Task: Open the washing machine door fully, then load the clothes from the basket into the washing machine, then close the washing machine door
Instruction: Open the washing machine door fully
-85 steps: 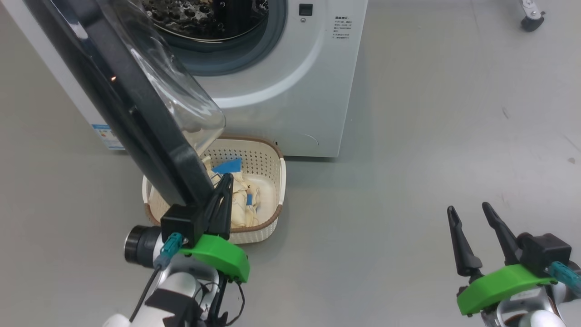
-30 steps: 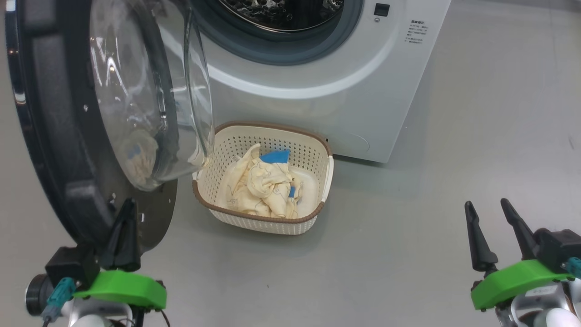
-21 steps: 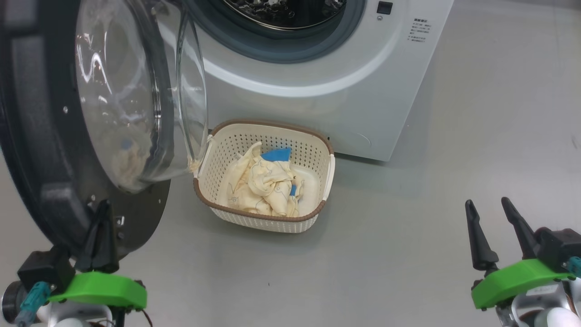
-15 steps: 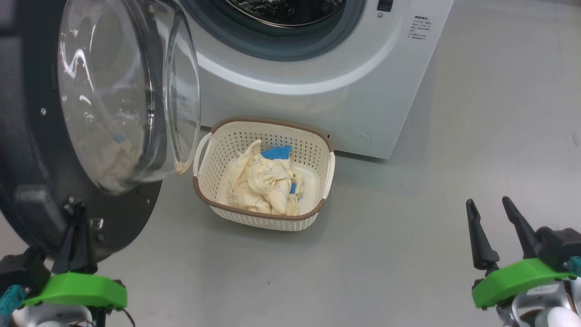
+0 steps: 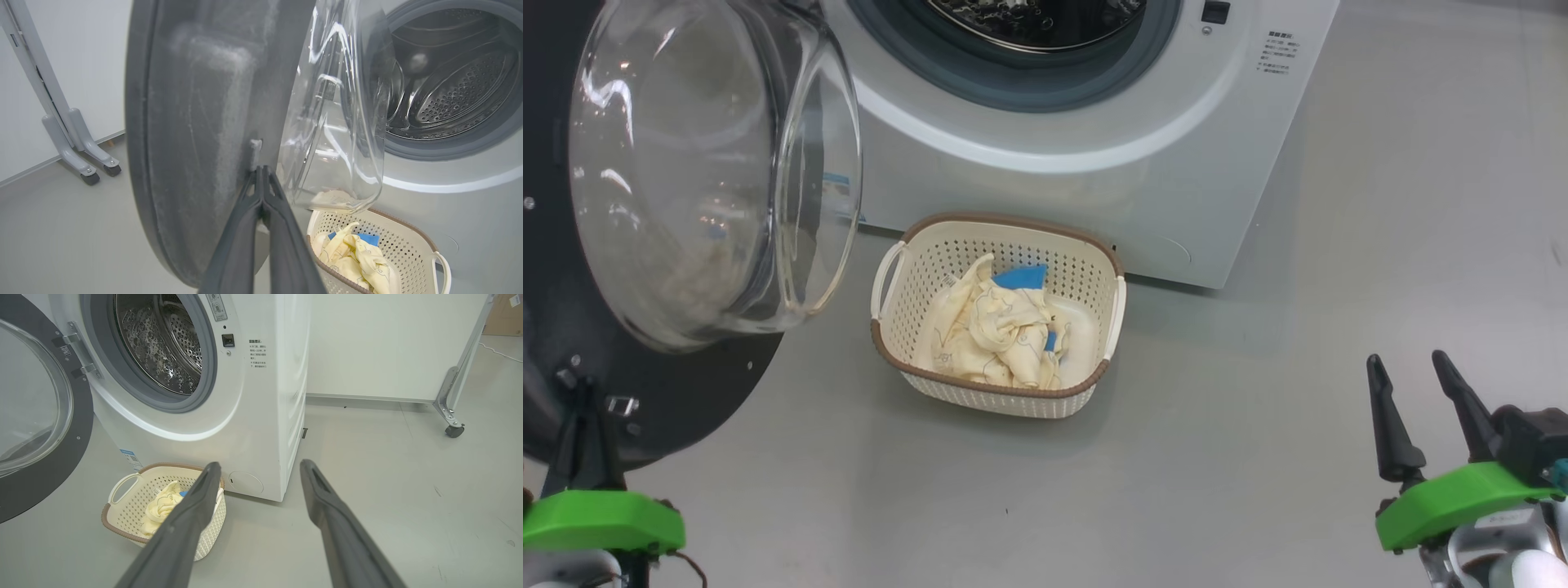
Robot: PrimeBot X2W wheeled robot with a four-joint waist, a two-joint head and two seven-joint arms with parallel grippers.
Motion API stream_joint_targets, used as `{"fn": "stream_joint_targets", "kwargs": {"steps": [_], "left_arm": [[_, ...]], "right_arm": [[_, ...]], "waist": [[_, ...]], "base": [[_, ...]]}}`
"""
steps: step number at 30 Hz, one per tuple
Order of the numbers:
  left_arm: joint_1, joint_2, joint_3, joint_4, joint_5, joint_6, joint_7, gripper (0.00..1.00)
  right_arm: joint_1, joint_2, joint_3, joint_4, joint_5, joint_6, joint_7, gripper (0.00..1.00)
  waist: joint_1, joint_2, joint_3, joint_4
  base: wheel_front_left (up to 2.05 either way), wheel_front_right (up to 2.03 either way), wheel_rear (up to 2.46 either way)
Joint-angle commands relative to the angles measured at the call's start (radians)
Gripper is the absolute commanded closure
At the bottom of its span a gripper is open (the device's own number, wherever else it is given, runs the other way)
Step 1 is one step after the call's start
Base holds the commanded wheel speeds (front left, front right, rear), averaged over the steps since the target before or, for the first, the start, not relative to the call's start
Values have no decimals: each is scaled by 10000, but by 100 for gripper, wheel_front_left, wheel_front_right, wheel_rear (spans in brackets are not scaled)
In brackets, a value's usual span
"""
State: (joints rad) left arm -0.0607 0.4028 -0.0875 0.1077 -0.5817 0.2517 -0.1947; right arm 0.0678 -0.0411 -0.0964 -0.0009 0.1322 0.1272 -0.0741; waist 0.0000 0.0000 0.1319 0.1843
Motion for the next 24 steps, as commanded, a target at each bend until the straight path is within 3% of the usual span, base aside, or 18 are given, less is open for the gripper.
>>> {"fn": "stream_joint_targets", "kwargs": {"steps": [1, 24], "left_arm": [[-470, 519, 677, -95, -64, 2499, -102, 100], [-2413, 1305, 1045, 2845, -667, 1582, 53, 100]], "right_arm": [[-404, -91, 147, -396, 62, 35, -4, 0], [-393, -91, 185, -457, 190, 35, 48, 0]], "waist": [[0, 0, -20, 8], [0, 0, -31, -277]], "base": [[0, 0, 0], [0, 0, 0]]}}
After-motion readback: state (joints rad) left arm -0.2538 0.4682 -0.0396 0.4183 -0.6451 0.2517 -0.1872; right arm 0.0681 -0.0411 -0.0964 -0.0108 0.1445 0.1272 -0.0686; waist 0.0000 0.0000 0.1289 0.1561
